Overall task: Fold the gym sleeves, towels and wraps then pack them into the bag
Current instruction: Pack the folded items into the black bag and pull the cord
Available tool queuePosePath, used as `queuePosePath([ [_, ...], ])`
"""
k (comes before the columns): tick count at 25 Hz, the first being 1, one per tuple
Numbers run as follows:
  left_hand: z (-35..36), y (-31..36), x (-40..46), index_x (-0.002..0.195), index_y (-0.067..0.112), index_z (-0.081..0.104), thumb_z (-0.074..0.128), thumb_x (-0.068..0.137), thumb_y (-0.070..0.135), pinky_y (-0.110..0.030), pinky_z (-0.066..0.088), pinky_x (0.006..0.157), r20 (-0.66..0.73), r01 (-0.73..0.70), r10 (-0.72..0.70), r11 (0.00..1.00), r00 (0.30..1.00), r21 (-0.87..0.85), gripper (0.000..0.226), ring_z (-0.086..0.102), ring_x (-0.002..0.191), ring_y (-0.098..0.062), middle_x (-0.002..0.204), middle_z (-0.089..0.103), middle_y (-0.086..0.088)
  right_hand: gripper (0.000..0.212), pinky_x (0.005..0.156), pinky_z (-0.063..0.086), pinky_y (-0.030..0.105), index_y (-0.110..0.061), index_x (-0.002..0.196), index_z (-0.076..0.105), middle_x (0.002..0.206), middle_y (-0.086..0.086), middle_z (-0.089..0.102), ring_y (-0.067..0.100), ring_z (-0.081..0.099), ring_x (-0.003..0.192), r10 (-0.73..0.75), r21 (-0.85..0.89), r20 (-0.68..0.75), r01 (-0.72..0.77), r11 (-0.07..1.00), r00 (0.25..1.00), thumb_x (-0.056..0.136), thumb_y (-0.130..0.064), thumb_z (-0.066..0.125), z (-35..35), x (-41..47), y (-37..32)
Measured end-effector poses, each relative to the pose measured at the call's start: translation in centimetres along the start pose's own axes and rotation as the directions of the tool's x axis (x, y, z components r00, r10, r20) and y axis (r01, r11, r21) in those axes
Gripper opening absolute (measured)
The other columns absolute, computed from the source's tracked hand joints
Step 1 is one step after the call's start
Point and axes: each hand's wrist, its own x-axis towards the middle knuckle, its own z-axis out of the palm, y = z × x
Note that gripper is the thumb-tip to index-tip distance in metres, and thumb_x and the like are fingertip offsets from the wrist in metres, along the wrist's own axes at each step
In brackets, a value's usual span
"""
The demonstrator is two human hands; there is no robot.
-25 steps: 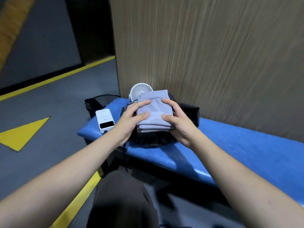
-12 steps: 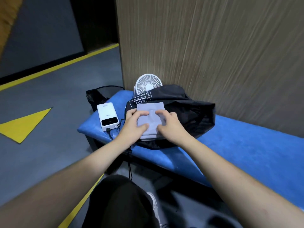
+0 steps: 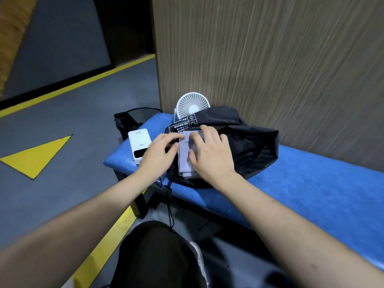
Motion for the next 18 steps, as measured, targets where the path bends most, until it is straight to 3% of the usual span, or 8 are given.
queuePosePath([
  [3, -0.8, -1.3, 0.4, 0.109, 0.035, 0.056, 0.056, 0.089, 0.006, -0.035, 0.048, 0.094, -0.038, 0.106, -0.103, 0.991, 0.994, 0.083, 0.035, 0.059, 0.098, -0.014, 0.112, 0.055, 0.004, 0.053, 0.093, 0.043, 0.044, -0.022, 0.134, 0.055, 0.141, 0.013, 0.05, 0.031, 0.047, 0.129, -0.037, 0.166, 0.072, 0.025, 0.986, 0.997, 0.088, -0.046, 0.049, 0.7, 0.0, -1.0],
  [6, -0.9, -1.9, 0.8, 0.117, 0.033, 0.051, 0.07, 0.084, 0.025, -0.036, 0.045, 0.088, 0.066, 0.197, -0.225, 0.938, 0.972, 0.284, 0.039, 0.055, 0.108, -0.025, 0.11, 0.048, 0.0, 0.061, 0.103, 0.036, 0.051, -0.039, 0.147, 0.038, 0.154, 0.012, 0.036, 0.036, 0.031, 0.142, -0.033, 0.169, 0.254, -0.011, 0.986, 0.967, 0.089, -0.058, 0.041, 1.1, 0.1, -2.8],
  [10, -0.2, -1.6, 1.7, 0.109, 0.028, 0.044, 0.072, 0.079, 0.039, -0.037, 0.04, 0.081, 0.084, 0.111, -0.174, 0.862, 0.981, 0.494, 0.043, 0.058, 0.098, -0.025, 0.101, 0.059, 0.002, 0.065, 0.113, 0.023, 0.056, -0.037, 0.148, 0.035, 0.163, 0.009, 0.019, 0.035, 0.01, 0.149, -0.052, 0.104, 0.394, 0.012, 0.995, 0.918, 0.086, -0.045, 0.052, 1.4, 0.3, -2.7],
  [14, 0.5, -1.7, 2.8, 0.107, 0.022, 0.041, 0.064, 0.085, 0.025, -0.038, 0.046, 0.073, 0.066, 0.108, -0.155, 0.881, 0.986, 0.461, 0.032, 0.062, 0.086, -0.03, 0.087, 0.065, 0.001, 0.063, 0.111, 0.025, 0.053, -0.031, 0.142, 0.045, 0.16, 0.009, 0.027, 0.034, 0.018, 0.147, -0.06, 0.119, 0.362, 0.017, 0.993, 0.93, 0.081, -0.04, 0.056, 1.9, -0.7, -1.9],
  [18, -0.9, -1.5, 3.4, 0.104, 0.022, 0.045, 0.055, 0.089, 0.01, -0.038, 0.045, 0.064, 0.006, 0.057, -0.064, 0.929, 0.998, 0.365, 0.021, 0.057, 0.073, -0.027, 0.069, 0.056, 0.006, 0.061, 0.108, 0.03, 0.052, -0.028, 0.139, 0.051, 0.155, 0.01, 0.035, 0.034, 0.027, 0.144, -0.063, 0.141, 0.343, 0.015, 0.99, 0.937, 0.079, -0.042, 0.047, 2.2, -1.2, -1.7],
])
